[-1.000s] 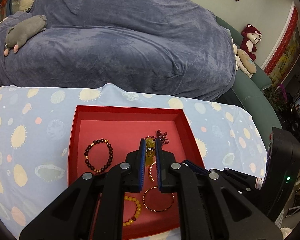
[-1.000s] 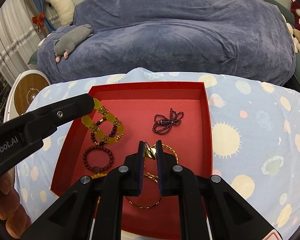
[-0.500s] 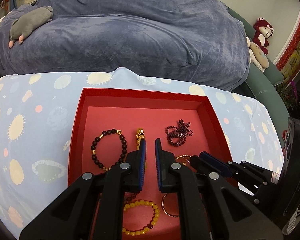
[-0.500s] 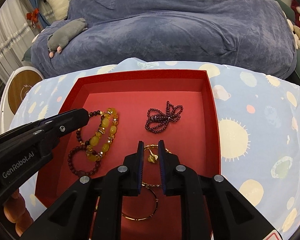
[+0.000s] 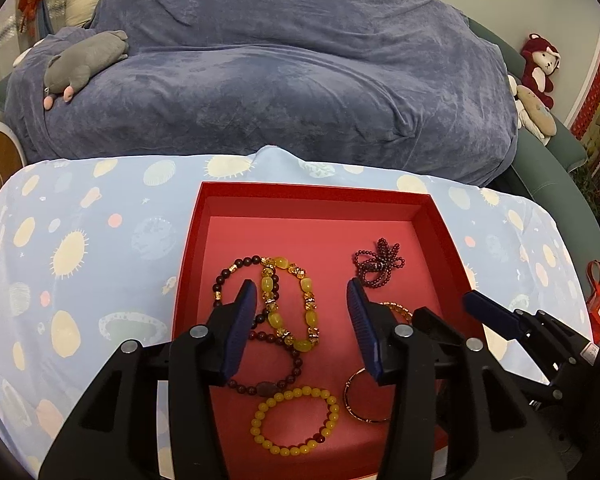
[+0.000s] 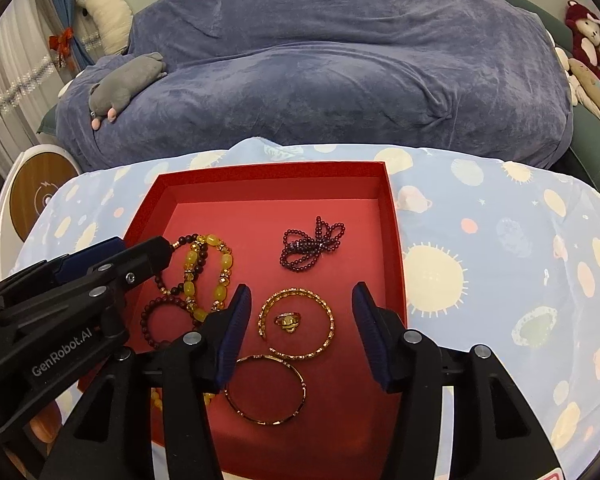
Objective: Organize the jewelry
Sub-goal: 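Carry the bracelet and charm into the red box and open both tools, then withdraw both tools from the box toward the gold hoop earrings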
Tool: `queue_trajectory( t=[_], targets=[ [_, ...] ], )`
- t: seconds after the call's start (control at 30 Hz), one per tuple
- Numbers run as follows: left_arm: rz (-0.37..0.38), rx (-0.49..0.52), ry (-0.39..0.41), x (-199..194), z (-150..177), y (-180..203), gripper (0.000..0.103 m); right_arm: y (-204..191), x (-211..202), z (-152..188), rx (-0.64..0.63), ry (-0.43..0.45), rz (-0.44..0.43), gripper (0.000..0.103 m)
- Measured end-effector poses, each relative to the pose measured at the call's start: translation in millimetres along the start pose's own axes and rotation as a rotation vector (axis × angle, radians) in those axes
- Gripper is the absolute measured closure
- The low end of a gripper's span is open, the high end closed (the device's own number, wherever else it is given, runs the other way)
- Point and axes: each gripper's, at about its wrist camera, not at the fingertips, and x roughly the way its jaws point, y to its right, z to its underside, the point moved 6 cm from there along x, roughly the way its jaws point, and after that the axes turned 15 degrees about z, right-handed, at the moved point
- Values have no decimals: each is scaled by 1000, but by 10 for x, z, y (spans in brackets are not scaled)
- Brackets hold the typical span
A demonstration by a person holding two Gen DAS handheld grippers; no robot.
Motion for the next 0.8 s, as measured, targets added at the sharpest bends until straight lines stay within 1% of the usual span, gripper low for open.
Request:
queue_trajectory(
  t=[0.3, 0.57, 0.8],
  targets=[
    [-7, -1, 7, -272, 149, 45, 58, 153, -291, 97, 19, 14, 1, 52],
    [-7, -1, 1, -483, 371, 134, 58, 235, -522, 316, 21, 11, 7, 52],
    [6, -14, 8, -676, 597, 175, 54, 360, -671, 585, 24, 3, 23, 52]
  ],
)
